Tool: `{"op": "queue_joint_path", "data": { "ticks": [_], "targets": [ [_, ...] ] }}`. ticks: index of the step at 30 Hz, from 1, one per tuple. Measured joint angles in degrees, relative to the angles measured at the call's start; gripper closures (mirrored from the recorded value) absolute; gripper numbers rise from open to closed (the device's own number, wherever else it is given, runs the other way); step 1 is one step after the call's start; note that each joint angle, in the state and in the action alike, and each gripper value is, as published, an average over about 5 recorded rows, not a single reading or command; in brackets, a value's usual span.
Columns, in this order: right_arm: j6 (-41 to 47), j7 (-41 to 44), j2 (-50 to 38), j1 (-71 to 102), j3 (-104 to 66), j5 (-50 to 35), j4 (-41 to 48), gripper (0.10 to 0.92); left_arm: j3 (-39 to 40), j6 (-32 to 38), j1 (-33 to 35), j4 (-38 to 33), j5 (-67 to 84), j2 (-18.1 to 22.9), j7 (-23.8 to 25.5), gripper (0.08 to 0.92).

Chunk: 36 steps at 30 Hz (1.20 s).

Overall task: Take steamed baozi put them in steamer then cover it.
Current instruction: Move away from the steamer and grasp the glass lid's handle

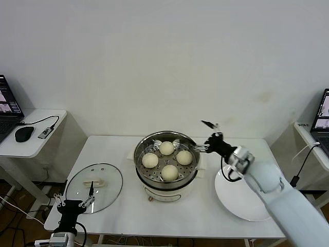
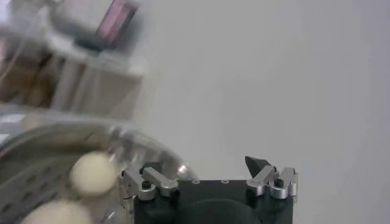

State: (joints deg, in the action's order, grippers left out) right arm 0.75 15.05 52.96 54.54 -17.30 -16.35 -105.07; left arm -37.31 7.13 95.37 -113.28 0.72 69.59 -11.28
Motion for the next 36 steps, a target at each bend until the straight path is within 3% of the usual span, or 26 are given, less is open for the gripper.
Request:
{"op": "queue_joint_path", "data": {
  "ticks": [16,24,36],
  "targets": [
    [-9.59,-5.21,19.47,26.81,-34.24,5.80,-3.29,0.203,-5.60,-0.99,3.15,8.66,-38.14,-6.73,-3.06,0.177],
    [-11.25,-7.69,24.15,31.48,-42.61,7.04,-2.84,0.203,-3.23,0.70,-2.30,17.26,-52.08,-10.17,-3.78,0.177],
    [-12.82,-9.18,28.25,34.48,-47.72,8.39,-2.25,0.203,2.53,1.52,-12.18,25.27,-59.47,-13.27,-3.12,0.177]
  ]
}}
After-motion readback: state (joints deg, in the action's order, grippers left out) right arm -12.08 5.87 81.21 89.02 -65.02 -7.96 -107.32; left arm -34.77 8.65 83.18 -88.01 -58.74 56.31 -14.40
